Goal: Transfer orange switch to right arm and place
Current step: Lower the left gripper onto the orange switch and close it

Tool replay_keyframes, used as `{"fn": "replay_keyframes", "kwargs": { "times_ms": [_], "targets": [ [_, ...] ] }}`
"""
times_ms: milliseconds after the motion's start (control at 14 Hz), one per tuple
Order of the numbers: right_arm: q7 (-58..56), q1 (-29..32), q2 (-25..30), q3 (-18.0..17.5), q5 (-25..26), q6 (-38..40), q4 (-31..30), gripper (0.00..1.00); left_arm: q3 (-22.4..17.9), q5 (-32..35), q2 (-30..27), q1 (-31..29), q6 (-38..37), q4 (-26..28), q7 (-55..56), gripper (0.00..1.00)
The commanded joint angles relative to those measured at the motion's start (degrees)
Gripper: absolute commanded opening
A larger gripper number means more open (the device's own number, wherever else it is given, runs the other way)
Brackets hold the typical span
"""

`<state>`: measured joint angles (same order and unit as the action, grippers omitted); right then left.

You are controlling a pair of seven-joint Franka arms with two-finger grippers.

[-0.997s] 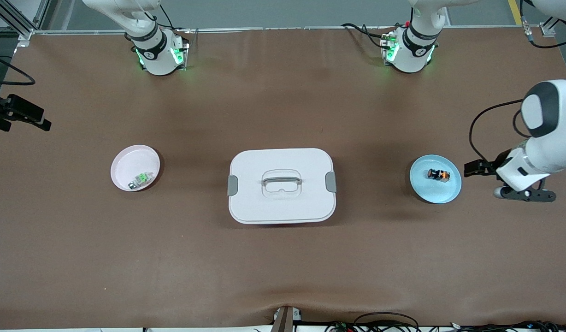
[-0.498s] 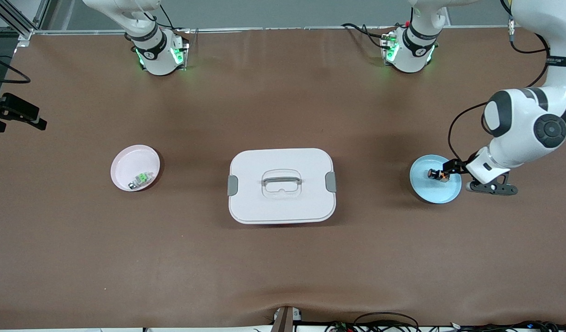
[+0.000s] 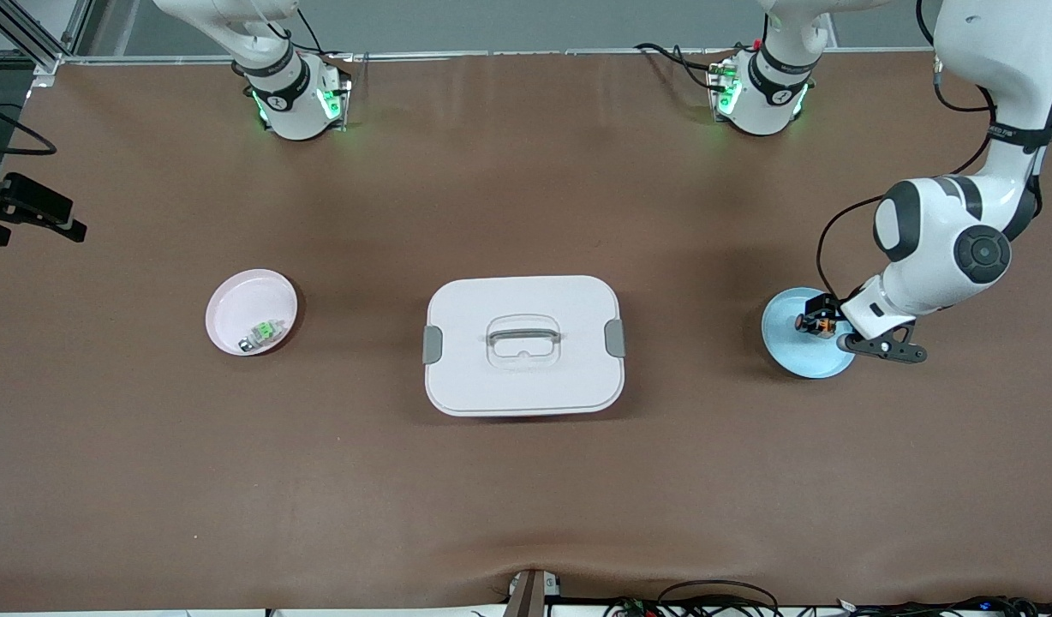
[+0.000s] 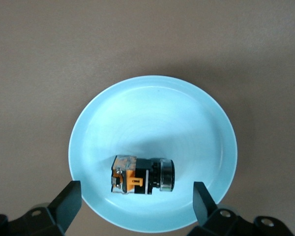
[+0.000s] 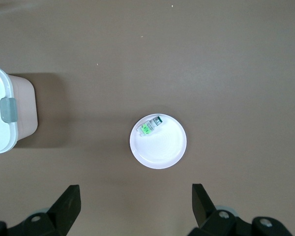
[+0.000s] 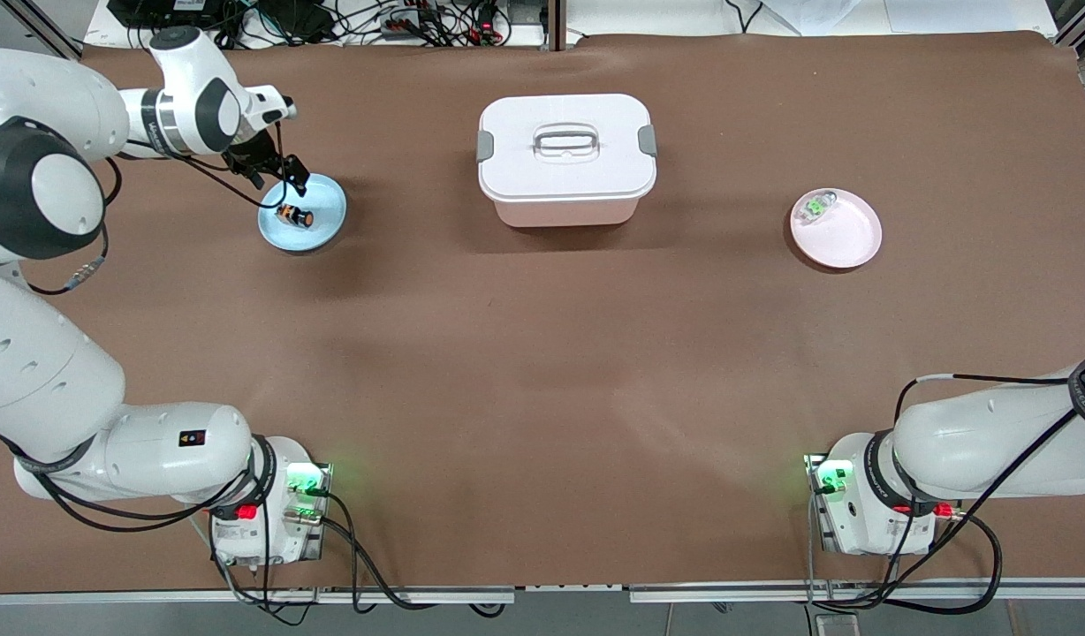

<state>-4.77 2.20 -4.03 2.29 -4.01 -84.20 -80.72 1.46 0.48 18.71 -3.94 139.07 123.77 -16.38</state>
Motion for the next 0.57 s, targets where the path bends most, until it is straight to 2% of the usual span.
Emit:
{"fn": "replay_keyframes", "kwargs": {
  "times_ms": [0, 498],
  "targets": [
    [-0.7, 0.5, 1.6, -0.4, 0.6, -0.5, -1.6, 1.00, 0.1, 0.0, 2.8, -0.5, 3.2, 0.1, -2.3, 1.00],
    [-0.7, 0.5, 1.6, -0.4, 0.7, -0.5, -1.6, 1.00, 0.1, 0.0, 5.3, -0.4, 3.3, 0.5, -2.5, 1.00]
  ]
}}
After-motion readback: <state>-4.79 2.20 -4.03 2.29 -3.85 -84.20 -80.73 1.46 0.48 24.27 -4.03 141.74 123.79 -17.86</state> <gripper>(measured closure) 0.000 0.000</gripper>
